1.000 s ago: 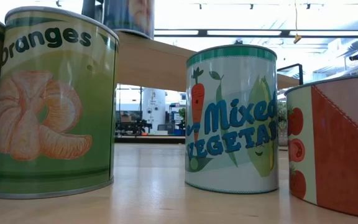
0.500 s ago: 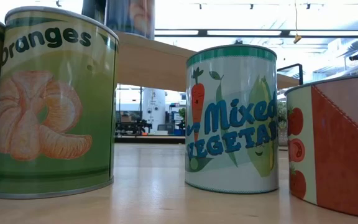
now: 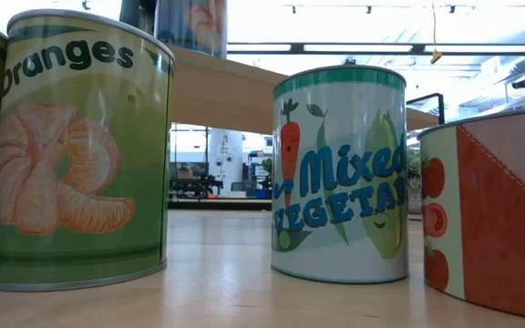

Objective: Pick and place cans onto a shelf
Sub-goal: Put the canned peaches on the shelf

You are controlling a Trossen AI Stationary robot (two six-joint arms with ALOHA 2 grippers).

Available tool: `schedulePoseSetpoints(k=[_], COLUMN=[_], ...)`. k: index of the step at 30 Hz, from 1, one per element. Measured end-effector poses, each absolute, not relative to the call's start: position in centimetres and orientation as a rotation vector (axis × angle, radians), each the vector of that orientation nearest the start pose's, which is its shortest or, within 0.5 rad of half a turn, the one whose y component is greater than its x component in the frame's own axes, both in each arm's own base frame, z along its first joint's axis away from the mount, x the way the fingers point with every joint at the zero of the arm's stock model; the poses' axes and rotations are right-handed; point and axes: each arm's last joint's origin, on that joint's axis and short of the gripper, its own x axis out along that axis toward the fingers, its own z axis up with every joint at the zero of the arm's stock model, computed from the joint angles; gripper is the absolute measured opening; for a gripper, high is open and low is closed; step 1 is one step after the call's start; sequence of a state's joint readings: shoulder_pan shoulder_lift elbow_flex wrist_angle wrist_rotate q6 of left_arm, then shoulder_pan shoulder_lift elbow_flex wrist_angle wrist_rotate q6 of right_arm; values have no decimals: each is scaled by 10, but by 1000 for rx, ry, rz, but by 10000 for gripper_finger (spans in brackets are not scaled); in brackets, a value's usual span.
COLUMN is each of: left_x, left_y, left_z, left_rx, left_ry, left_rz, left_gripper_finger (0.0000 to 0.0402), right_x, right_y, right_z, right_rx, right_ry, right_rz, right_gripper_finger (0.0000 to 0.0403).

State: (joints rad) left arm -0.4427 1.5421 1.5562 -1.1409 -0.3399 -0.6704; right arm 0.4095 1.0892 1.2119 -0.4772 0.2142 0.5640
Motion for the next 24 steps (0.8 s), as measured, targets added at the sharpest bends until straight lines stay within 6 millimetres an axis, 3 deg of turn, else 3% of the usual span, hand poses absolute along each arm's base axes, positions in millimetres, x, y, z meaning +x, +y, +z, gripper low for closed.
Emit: schedulePoseSetpoints(k=[8, 17, 24], left_x=[265, 244, 220], left_y=[-117, -149, -152], left_z=[372, 371, 375], left_rx=[-210, -150, -62], left_ry=[1024, 1005, 975], left_rz=[218, 165, 271], left_gripper_finger=[357, 357, 327], right_x=[247, 293, 320], right_y=[101, 117, 121], right_z=[372, 342, 317], right_rx=[393, 368, 393], right_ry=[411, 414, 446], right_rz=[121, 155, 169], right_gripper_finger=[90, 90, 90])
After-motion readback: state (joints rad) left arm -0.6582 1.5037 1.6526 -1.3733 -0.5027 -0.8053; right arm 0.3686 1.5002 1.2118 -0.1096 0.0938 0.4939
